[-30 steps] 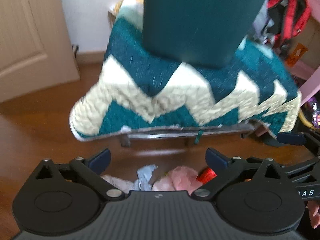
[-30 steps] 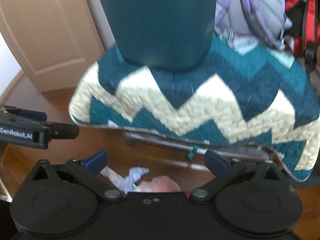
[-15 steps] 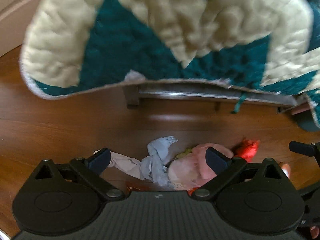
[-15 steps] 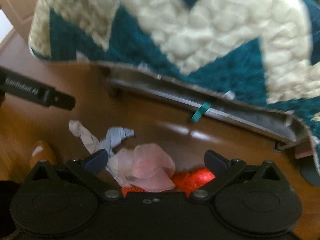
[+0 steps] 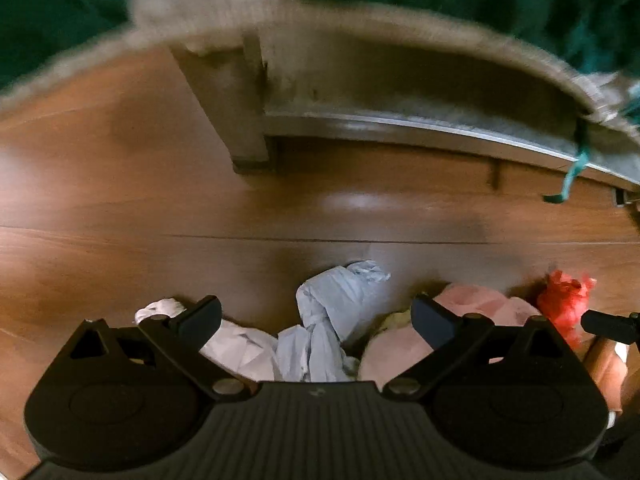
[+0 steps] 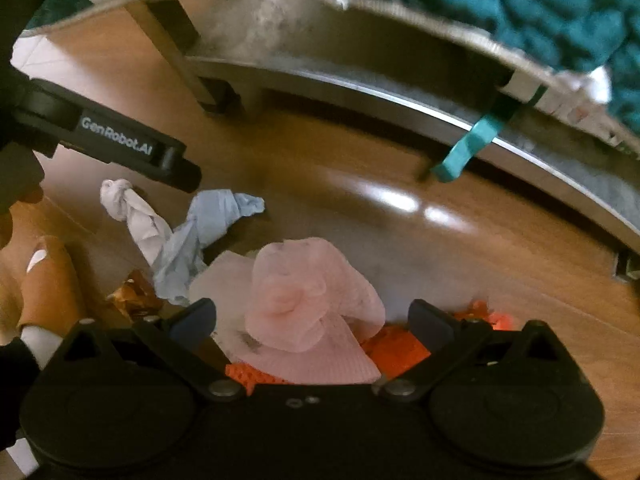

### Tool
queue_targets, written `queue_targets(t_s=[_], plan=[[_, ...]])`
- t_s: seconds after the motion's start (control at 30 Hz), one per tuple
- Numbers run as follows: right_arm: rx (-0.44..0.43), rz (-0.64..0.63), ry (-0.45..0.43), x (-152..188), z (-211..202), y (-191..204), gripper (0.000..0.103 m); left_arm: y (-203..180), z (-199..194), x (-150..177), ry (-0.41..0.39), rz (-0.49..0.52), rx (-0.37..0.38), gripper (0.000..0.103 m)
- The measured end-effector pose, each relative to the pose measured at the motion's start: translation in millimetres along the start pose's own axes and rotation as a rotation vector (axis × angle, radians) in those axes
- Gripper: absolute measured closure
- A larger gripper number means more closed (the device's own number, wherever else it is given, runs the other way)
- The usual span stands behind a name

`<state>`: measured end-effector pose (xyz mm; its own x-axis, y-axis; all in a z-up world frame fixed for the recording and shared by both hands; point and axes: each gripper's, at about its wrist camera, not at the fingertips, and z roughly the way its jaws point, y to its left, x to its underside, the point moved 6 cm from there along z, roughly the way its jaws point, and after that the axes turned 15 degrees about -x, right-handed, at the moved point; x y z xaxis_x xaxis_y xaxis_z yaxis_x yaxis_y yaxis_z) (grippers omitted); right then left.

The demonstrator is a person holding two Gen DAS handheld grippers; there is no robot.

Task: Collect trash
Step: 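Lower both open tools from the wastebasket down to the trash pile, then grasp the white tissue with the left tool while the right tool grasps the pink mesh bag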

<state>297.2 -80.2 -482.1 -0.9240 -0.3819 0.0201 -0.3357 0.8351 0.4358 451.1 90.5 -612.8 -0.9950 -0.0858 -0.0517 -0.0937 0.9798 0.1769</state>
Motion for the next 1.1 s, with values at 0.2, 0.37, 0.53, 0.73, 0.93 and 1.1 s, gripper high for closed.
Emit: queue_targets(t_s=[0.2, 0.37, 0.53, 0.73, 0.93, 1.1], plan=[[-0.015, 0.03, 0.027, 0.1, 25.3, -7.4, 0.002, -7.6, 35.4, 0.0, 0.02, -0.005, 0.013, 0.001], [-0.032, 0.04, 0.039, -0.2, 40.6, -7.4, 0.006, -12.4, 54.0, 1.2, 0.04, -0.007, 0.024, 0.002], [-0.038, 0.062, 0.054, 1.0, 49.8, -7.7, 0.019, -17.6, 60.4, 1.1, 0.025, 0.007, 0.03, 0.01], [-0.009, 0.063, 0.067, 3.8, 54.2, -7.0, 0.042, -25.5, 68.0, 6.0, 0.025, 0.04, 0.035, 0.044], [0.012, 0.076, 0.063, 5.8, 46.6, -6.7, 0.073, -21.4, 66.0, 8.2, 0.007, -0.014, 0.034, 0.052], [0.007, 0.104, 0.044, 9.7, 28.9, -2.1, 0.086, -20.2, 47.8, 13.8, -0.015, 0.026, 0.011, 0.054]])
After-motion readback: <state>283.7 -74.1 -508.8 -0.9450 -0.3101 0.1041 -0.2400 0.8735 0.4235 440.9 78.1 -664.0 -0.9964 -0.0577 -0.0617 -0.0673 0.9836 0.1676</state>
